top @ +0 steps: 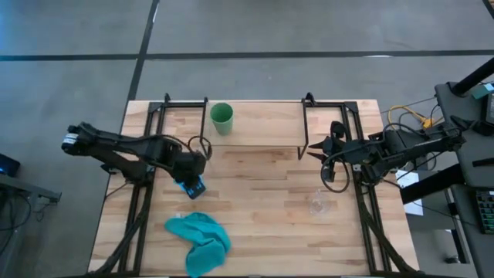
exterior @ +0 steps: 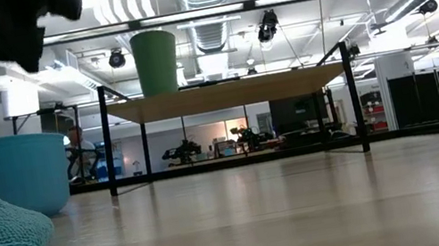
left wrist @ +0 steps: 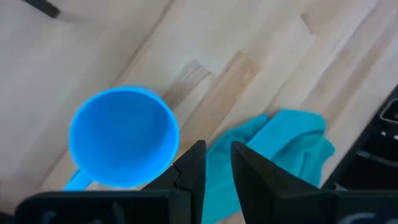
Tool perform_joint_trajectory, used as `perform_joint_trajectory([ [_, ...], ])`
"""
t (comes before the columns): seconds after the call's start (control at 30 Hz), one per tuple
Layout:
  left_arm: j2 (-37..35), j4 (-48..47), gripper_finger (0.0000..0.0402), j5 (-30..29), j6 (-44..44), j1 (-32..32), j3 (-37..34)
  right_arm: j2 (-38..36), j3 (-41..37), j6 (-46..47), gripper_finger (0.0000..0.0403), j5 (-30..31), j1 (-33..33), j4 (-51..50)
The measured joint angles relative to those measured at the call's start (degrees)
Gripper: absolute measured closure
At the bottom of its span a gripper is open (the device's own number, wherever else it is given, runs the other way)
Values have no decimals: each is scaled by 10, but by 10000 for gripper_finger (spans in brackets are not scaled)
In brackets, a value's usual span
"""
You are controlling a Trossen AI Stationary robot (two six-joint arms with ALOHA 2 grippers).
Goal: Stack small to large cups/mugs on shelf
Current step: Put the blue cup on the shelf
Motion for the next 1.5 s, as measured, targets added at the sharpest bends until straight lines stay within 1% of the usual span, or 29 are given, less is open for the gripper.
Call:
perform_joint_trajectory([
  [0.1, 4, 23, 340, 0, -4, -11, -36, 0, 0, 0, 314, 0, 0, 0],
  [0.3, 30, 34, 340, 2, -4, -26, -78, 0, 0, 0, 314, 0, 0, 0],
  [0.47, 54, 36, 340, 2, 5, -29, -77, 0, 0, 0, 314, 0, 0, 2],
  [0.7, 69, 36, 340, -6, 17, -30, -77, 0, 0, 13, 314, 0, 0, 3],
  [0.87, 69, 32, 340, -28, 17, -30, -77, 0, 0, 20, 314, 0, 0, 3],
  [1.13, 66, 18, 340, -30, 17, -30, -77, 0, 0, 20, 314, 0, 0, 3],
  [1.5, 75, 26, 341, -31, 18, -30, -78, 0, 0, 35, 314, 0, 0, 3],
])
